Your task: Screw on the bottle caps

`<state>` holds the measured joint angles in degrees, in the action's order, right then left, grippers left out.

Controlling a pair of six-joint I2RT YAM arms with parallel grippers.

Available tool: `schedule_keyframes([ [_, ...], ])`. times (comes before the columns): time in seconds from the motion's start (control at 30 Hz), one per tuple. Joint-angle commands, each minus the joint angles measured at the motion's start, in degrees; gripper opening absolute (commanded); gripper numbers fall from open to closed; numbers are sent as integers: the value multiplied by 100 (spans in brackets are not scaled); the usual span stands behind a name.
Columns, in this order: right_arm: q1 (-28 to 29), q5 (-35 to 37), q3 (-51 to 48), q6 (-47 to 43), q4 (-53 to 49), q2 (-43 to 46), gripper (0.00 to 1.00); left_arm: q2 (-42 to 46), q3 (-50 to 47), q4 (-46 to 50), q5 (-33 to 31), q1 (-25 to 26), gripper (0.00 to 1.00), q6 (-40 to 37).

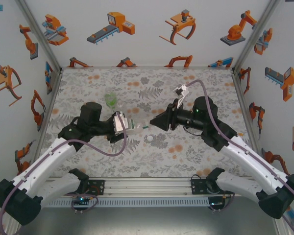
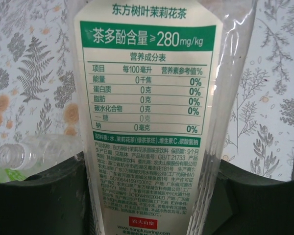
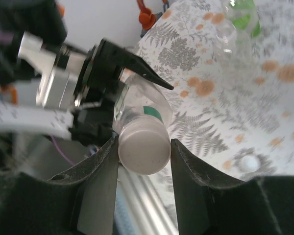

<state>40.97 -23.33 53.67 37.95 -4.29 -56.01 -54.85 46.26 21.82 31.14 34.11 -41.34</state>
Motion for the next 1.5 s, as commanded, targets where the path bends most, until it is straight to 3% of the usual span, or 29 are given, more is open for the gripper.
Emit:
schedule_keyframes([
  [0.0,-10,722,23,2586,-340,-165,0,153,-11,-616,-307,16,0,205],
  [0.13,-17,815,394,2557,-1361,-231,0,69,22,-627,-328,16,0,231],
  [0.27,-19,717,276,2636,-1167,-217,2,10,47,-614,-249,17,0,249],
  [0.37,-19,707,315,2508,-1120,-252,9,20,35,-592,-190,22,0,241],
  [0.57,-19,728,728,1584,-1188,-209,52,-8,84,-487,-24,26,0,170],
  [0.77,-19,735,1156,-378,-1385,31,70,-24,154,-271,526,26,0,104],
  [1.0,-19,-468,1319,-3190,-1196,255,65,-134,285,83,1201,26,0,-47],
  [1.23,-10,-1937,1892,-5549,-2346,-67,63,-175,330,189,1620,26,0,-92],
  [1.37,7,-2311,1801,-6881,-2649,12,63,-169,363,268,1685,26,0,-127],
  [1.47,16,-2281,1631,-7127,-2470,65,64,-164,363,279,1720,34,0,-124],
])
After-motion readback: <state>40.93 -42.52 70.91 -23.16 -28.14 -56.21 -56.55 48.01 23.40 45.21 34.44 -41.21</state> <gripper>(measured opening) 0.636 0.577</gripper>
